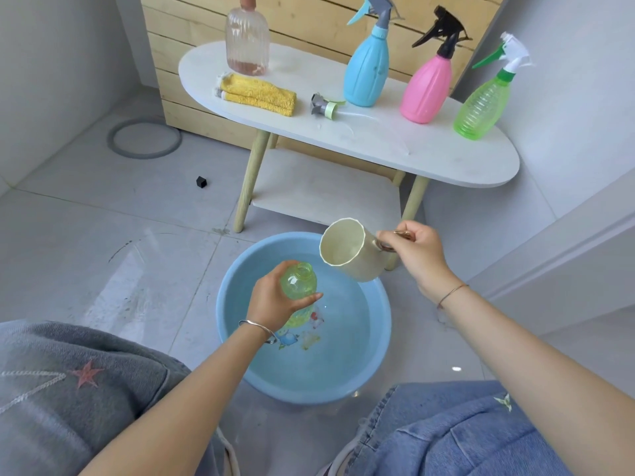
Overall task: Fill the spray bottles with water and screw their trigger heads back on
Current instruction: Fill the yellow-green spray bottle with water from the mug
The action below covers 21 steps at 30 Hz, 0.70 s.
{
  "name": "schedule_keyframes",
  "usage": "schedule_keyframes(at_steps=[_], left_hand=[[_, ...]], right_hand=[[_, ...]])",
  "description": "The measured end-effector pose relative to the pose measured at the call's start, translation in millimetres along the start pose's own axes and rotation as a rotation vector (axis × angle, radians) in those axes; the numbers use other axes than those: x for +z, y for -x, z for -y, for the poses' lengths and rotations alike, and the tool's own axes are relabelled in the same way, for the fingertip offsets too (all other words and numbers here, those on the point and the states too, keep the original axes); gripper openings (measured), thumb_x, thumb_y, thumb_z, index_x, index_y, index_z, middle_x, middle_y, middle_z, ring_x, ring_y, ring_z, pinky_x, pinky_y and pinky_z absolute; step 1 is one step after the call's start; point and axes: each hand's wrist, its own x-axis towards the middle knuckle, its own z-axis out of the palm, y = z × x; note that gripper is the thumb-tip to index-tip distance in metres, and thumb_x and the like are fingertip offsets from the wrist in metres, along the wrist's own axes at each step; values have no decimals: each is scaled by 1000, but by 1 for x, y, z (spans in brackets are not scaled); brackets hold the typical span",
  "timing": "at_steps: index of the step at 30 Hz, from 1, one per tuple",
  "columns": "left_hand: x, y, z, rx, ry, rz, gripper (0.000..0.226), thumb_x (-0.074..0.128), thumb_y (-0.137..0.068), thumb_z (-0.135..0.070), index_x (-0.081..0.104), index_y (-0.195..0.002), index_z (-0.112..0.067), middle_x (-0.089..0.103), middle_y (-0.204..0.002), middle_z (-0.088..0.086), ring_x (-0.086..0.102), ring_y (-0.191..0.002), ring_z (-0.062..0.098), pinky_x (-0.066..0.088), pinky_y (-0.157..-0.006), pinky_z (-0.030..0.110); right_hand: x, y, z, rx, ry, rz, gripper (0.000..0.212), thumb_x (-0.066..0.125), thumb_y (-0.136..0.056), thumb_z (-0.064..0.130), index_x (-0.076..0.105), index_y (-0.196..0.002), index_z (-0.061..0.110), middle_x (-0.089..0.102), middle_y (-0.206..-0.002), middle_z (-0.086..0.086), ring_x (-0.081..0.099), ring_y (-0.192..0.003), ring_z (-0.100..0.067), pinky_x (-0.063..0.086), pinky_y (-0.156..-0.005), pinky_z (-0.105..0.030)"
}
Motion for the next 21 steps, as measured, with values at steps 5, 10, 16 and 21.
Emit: schedule_keyframes(at_steps=[5,10,16,21], left_hand=[[3,3,-8,35,-16,20,68,86,-63,-43,60,-121,-18,67,-110,-7,61,-102,12,42,-88,17],[5,5,-10,58,-41,27,65,86,-64,-44,60,-119,-19,67,-108,-8,62,-101,13,41,-85,15],[7,6,-9,54,-59,36,65,86,-63,-46,60,-117,-21,68,-105,-8,63,-99,14,44,-84,18],[9,6,-10,55,-59,46,64,86,-63,-45,60,-117,-22,67,-103,-10,63,-97,14,43,-82,18]], right_hand=[[-9,12,23,-152,110,21,45,72,-74,5,34,-53,15,27,-48,10,25,-50,-7,24,-49,-19],[-9,23,30,-278,223,20,42,72,-74,7,35,-54,14,28,-50,7,24,-48,-7,21,-47,-18],[-5,27,36,-382,288,25,40,72,-73,7,36,-56,3,27,-50,8,27,-49,-8,21,-48,-18],[0,29,38,-518,364,48,38,70,-69,15,35,-55,7,29,-54,6,30,-54,-10,22,-51,-21]])
